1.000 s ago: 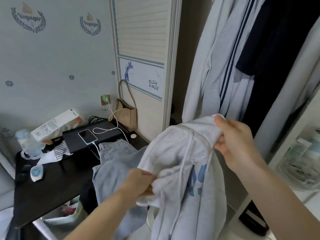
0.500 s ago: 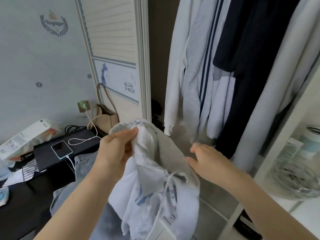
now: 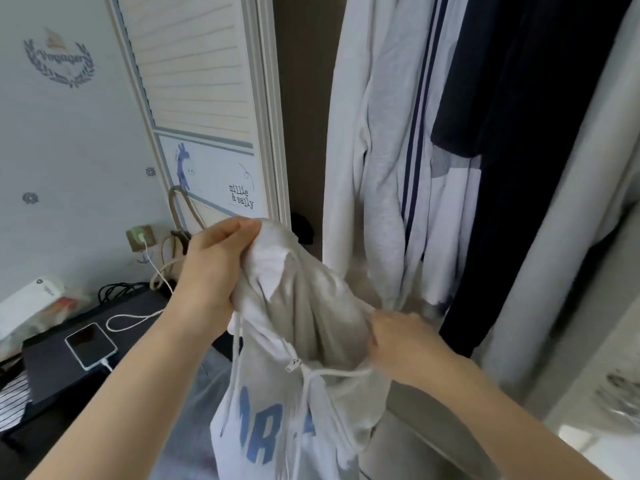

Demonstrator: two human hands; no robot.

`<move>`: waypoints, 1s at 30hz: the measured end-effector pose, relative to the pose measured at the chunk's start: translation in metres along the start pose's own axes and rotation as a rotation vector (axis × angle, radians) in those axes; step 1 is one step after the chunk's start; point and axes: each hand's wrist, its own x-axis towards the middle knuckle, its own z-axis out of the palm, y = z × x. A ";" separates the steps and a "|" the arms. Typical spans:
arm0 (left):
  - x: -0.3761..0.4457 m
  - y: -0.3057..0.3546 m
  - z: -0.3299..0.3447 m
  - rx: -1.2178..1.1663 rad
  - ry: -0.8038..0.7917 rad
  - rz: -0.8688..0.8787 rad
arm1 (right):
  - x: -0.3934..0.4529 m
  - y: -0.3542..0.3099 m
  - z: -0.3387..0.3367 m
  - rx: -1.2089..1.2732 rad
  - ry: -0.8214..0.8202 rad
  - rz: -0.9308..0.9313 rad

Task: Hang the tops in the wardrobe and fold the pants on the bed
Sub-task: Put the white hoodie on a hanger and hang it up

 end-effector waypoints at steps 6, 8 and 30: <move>0.060 0.022 0.005 0.075 -0.194 0.100 | 0.050 -0.042 0.000 0.352 0.149 -0.017; 0.078 0.031 -0.003 0.101 -0.228 0.113 | 0.064 -0.039 -0.016 0.443 0.196 0.002; 0.243 0.003 -0.012 0.806 -0.181 0.234 | 0.071 -0.058 -0.202 0.864 0.557 0.005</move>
